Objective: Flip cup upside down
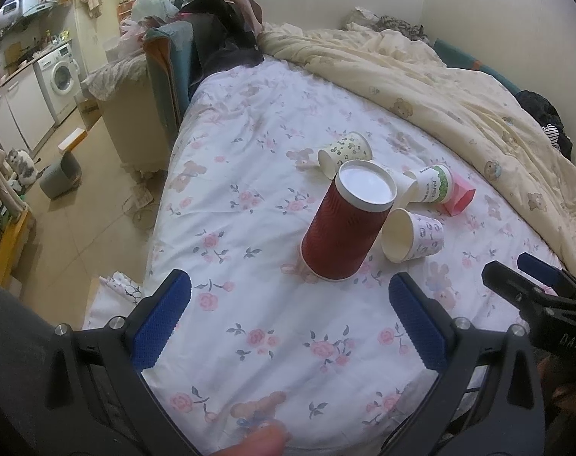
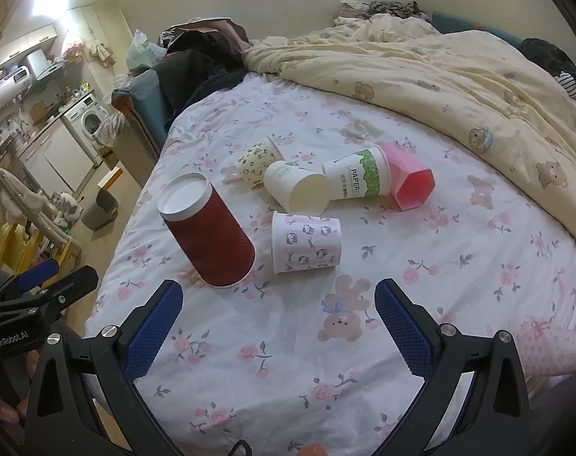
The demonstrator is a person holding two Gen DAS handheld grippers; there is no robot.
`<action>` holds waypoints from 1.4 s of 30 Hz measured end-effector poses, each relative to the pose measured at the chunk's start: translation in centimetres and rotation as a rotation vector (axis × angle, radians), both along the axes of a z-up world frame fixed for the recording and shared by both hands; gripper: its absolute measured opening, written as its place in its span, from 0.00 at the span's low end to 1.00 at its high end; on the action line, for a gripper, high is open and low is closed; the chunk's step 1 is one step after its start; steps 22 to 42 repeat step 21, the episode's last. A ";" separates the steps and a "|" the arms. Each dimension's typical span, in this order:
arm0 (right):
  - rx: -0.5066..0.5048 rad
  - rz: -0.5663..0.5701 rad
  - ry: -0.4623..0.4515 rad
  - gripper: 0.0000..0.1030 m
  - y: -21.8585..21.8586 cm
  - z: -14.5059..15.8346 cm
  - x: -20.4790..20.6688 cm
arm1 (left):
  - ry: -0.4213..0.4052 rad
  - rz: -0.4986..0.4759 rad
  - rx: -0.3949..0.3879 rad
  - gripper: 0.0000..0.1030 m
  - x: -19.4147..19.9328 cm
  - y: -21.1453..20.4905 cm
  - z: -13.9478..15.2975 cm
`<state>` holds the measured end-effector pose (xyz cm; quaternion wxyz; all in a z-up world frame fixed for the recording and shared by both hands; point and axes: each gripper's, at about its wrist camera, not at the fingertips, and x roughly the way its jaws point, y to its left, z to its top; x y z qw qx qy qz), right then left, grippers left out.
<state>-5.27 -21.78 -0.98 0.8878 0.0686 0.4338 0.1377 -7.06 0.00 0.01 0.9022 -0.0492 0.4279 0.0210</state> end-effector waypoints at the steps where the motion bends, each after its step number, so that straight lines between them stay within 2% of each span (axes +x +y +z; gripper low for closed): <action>1: -0.001 -0.001 -0.001 1.00 0.0 0.0 0.0 | -0.001 0.001 0.002 1.00 0.0 0.0 0.0; 42: 0.006 -0.005 0.007 1.00 -0.1 0.4 0.0 | -0.003 -0.008 -0.019 1.00 0.0 0.3 -0.1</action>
